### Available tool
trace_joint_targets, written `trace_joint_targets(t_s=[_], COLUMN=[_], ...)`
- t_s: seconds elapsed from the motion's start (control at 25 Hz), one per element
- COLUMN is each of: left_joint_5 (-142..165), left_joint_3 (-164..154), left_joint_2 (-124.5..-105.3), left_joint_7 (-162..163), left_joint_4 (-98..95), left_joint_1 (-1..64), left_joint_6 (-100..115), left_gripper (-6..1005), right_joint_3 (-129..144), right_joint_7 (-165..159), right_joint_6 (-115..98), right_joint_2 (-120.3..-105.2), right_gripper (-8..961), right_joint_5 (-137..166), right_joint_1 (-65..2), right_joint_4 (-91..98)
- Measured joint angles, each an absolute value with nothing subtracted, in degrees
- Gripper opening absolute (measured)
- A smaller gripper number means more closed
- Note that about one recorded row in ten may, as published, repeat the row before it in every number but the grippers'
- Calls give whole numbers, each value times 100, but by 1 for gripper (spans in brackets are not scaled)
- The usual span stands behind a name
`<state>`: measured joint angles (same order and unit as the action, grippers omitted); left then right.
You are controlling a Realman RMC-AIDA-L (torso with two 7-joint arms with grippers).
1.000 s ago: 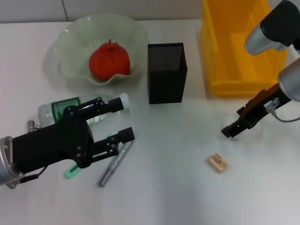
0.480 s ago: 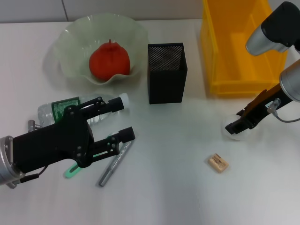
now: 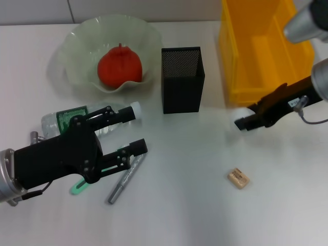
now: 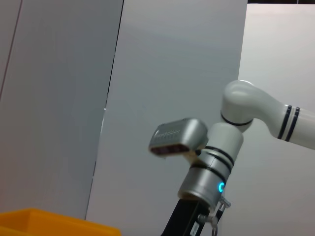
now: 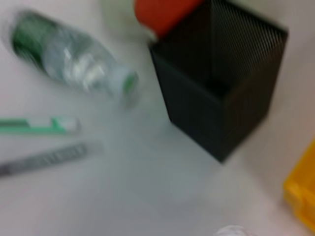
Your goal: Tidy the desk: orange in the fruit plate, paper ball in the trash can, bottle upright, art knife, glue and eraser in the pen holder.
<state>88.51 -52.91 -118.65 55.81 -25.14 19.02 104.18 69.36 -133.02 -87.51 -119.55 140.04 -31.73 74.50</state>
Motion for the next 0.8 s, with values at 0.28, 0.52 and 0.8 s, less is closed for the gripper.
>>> trace_joint_targets(t_s=[0.28,0.52,0.8], left_joint_5=[8851,8851,8851], left_joint_3=[-5291,-5291,-5294], left_joint_2=[-11866,-11865,-11865], left_joint_7=[5581,5581,5581], left_joint_4=[-2514,-2514,-2498], left_joint_1=[1898,1901,1977], left_joint_6=[10358,10344,10342], left_gripper=[684,683,683], right_joint_3=[5885,5764,5441], right_joint_7=[-11856,-10492,-9574], right_joint_6=[-8406,-7693,-7131], right_joint_2=[-11949,-11944,-11930], right_gripper=[477,477,476], right_joint_5=[11467,10051,9565], right_joint_1=[-2374,-1838,-1928], right_joint_4=[7350,6795,5934])
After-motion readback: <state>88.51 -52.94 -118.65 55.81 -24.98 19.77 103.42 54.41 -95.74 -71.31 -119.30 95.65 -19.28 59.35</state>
